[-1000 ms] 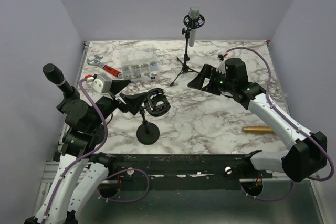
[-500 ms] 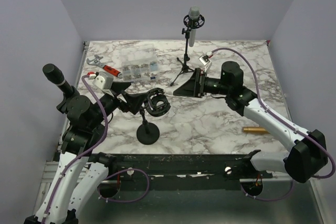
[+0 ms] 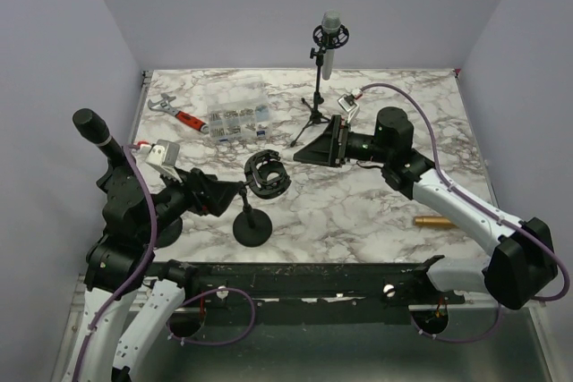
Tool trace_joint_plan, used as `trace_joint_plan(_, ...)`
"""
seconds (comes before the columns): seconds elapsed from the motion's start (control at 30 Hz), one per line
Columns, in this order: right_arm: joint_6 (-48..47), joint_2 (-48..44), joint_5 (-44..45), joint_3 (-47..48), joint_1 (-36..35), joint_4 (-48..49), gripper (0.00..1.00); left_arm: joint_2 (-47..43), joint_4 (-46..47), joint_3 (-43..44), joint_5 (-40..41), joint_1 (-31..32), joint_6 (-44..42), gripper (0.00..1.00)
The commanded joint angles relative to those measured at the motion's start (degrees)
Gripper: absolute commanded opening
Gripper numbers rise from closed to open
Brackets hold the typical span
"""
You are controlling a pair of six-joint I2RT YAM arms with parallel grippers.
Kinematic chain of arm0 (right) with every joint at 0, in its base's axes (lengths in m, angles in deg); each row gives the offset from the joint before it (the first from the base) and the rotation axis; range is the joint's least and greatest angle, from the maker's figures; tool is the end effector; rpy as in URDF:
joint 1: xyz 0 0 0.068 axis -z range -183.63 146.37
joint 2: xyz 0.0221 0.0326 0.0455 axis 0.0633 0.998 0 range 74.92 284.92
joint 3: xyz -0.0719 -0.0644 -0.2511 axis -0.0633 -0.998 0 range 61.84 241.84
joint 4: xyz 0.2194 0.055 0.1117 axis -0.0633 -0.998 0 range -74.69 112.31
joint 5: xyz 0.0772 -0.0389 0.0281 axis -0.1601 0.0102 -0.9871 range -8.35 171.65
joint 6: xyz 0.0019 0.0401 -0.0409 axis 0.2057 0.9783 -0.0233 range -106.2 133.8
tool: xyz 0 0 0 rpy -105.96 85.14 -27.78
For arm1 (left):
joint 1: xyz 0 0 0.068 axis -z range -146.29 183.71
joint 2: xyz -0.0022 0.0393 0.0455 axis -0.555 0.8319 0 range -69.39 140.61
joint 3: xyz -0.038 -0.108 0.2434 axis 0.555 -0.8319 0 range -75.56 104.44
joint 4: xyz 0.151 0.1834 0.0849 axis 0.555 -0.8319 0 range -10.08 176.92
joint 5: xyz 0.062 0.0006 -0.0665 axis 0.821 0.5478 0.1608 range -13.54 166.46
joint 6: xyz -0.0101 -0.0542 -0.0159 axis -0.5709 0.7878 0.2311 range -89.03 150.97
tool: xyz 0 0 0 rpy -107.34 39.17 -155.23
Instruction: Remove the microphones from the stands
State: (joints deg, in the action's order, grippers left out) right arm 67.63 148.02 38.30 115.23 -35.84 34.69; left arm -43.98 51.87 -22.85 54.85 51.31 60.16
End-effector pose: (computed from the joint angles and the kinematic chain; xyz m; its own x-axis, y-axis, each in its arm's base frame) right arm 0.2295 0.1774 0.3264 -0.8416 0.1636 -0.5148 -0.4817 0.2039 0.8523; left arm 0.0692 -0.0376 0.3712 -0.4190 -0.3429 -0.8408 0.4864 0.6971 -0.5267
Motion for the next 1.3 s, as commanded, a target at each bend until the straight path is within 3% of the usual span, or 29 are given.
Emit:
trace_joint_plan(0.0, -0.4, -1.3, 0.6, -0.9, -0.7, 1.3, 1.00, 1.4, -2.5, -3.4, 0.5, -0.2, 12.1, 0.82)
trace_joint_plan(0.33, -1.3, -4.2, 2.8, -3.4, -0.6, -0.4, 1.00, 2.1, 1.2, -8.0, 5.7, -0.2, 23.2, 0.79)
trace_joint_plan(0.63, -3.3, -4.1, 4.6, -2.7, -0.7, -3.6, 1.00, 1.4, 1.8, -12.7, 5.8, -0.2, 22.9, 0.71)
trace_joint_plan(0.83, -3.6, -3.0, 5.6, -2.6, -0.7, -4.1, 1.00, -0.8, -3.0, -15.4, 8.4, -0.2, 20.8, 0.67)
trace_joint_plan(1.07, -3.6, -1.0, 6.0, -2.7, -0.7, -3.5, 1.00, -5.0, -7.3, -18.8, 10.9, -0.2, 21.7, 0.67)
trace_joint_plan(1.27, -3.3, 0.5, 6.0, -2.6, -0.7, -3.1, 1.00, -4.6, -5.6, -21.5, 10.8, -0.2, 22.2, 0.66)
